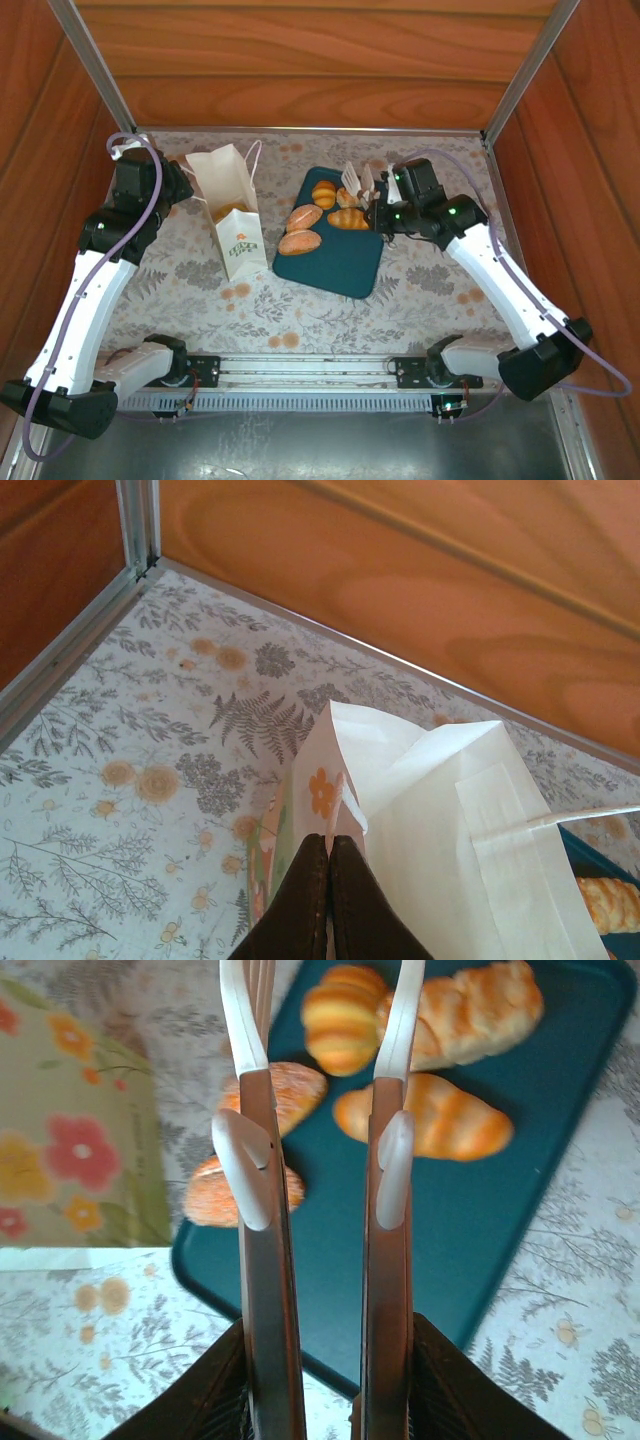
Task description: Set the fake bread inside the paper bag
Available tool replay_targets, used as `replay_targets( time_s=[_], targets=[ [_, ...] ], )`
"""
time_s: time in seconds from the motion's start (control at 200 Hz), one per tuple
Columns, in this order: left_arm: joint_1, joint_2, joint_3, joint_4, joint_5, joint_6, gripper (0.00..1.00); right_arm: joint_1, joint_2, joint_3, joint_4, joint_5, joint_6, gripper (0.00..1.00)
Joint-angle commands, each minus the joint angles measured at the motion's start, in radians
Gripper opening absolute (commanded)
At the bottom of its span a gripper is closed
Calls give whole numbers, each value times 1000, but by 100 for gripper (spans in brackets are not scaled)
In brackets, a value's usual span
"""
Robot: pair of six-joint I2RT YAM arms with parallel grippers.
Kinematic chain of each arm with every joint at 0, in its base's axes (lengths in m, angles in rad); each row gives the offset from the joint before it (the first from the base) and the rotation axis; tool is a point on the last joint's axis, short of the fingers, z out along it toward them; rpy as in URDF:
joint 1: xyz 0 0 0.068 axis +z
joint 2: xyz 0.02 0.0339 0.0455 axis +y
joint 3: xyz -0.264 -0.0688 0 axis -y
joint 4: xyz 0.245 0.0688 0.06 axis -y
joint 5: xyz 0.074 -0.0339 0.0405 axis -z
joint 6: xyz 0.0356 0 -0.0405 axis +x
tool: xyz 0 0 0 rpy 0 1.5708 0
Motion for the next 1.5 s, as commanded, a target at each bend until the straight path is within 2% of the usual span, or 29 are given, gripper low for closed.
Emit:
replay_targets(
  time_s=[0.0, 0.275, 0.52, 0.939, 1.494],
  targets=[
    [4, -1, 28, 11, 5, -1, 0, -47, 34, -17, 54, -77, -7, 39],
    [5, -4, 21, 11, 4, 0, 0, -144, 125, -55, 113, -182, -1, 38],
    [4, 8, 28, 12, 14, -3, 0, -185, 158, -96, 138, -194, 2, 37],
    [4, 12, 30, 14, 16, -4, 0, -218, 131, -202, 161, -208, 14, 36],
    [3, 13, 30, 17, 13, -1, 0, -218, -3, -289, 146, -385, 117, 32]
  ],
)
